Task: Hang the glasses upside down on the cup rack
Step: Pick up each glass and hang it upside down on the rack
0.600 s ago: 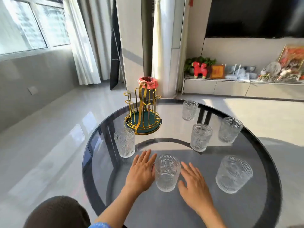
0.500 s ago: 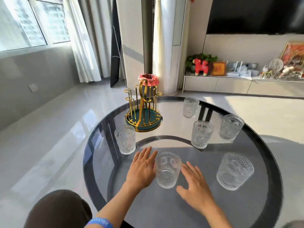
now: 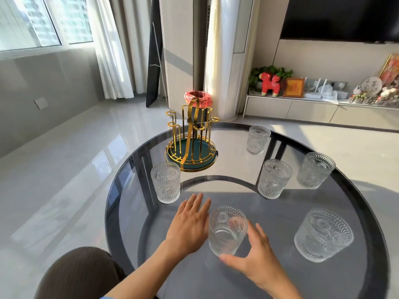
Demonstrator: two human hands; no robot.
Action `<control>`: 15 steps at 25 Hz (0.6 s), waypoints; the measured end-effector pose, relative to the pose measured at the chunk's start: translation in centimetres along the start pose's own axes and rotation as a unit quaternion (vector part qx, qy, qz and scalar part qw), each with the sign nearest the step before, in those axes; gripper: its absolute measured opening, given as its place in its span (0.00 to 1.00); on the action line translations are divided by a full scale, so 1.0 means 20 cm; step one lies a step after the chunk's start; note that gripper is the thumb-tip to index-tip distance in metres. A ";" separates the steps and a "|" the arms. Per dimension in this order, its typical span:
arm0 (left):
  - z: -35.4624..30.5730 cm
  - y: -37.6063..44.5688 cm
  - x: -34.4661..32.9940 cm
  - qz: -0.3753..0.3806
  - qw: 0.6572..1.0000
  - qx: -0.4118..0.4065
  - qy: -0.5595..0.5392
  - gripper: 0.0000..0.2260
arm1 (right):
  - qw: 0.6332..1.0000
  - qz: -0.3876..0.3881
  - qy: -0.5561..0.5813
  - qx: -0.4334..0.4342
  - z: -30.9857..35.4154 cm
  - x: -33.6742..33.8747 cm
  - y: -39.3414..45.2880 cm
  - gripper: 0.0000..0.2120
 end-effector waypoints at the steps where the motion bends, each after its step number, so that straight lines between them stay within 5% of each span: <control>1: 0.00 0.00 0.00 -0.002 1.000 0.001 -0.003 0.25 | 1.000 -0.002 0.019 0.007 0.01 0.01 -0.01 0.39; 7: 0.01 0.01 0.00 -0.015 1.000 -0.001 -0.011 0.25 | 0.951 -0.040 0.290 0.102 0.25 0.22 0.06 0.31; 11: -0.04 0.03 0.12 0.038 0.999 -0.005 0.017 0.19 | 0.939 -0.137 0.284 0.137 0.61 0.51 0.38 0.31; 15: -0.01 0.16 0.55 -0.185 0.981 -0.005 -0.058 0.12 | 0.948 -0.217 0.164 0.164 0.89 0.65 0.70 0.30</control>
Point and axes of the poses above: each hand's wrist, its own y-axis towards the middle knuckle, its own x-axis out of the back of the hand, z = x × y, the point moved 4 cm from there along y, towards the middle knuckle
